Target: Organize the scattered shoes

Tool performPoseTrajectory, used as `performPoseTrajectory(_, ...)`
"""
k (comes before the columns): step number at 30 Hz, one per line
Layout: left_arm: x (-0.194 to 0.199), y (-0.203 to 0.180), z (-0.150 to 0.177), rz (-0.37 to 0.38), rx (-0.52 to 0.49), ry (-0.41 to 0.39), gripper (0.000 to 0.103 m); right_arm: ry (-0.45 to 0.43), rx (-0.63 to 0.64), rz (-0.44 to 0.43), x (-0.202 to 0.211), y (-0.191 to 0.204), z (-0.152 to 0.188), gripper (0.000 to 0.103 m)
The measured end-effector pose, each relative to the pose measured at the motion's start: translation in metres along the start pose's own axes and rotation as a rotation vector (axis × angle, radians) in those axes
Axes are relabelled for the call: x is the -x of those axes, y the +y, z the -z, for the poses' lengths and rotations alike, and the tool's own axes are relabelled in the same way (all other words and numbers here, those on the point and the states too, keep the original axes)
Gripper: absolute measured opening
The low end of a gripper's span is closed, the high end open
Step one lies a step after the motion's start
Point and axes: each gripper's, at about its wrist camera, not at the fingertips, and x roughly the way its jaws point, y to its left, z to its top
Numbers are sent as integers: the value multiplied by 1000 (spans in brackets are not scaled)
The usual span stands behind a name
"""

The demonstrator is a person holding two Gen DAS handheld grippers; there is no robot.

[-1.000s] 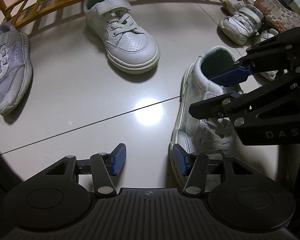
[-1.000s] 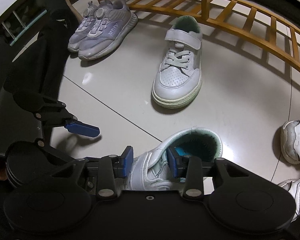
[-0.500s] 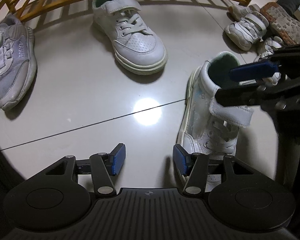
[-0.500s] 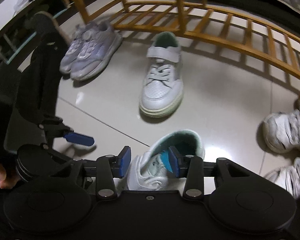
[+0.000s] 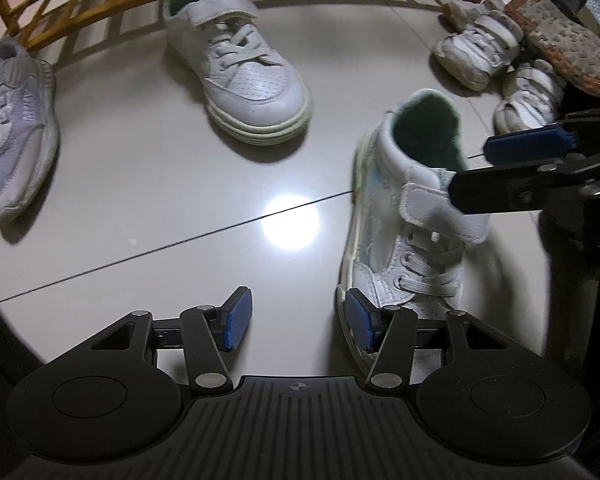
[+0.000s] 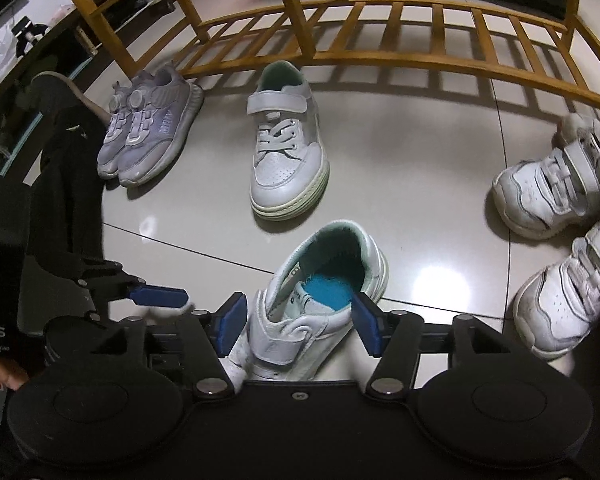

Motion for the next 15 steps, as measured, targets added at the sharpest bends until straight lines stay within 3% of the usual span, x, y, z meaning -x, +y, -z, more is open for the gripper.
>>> performPoseTrajectory(6, -2, -6, -1, 3, -1, -7, 55, 23, -30, 21, -6, -4, 8, 64)
performPoseTrajectory(15, 7, 4, -2, -53, 25, -29, 58, 60, -56, 7, -18, -2, 14, 65)
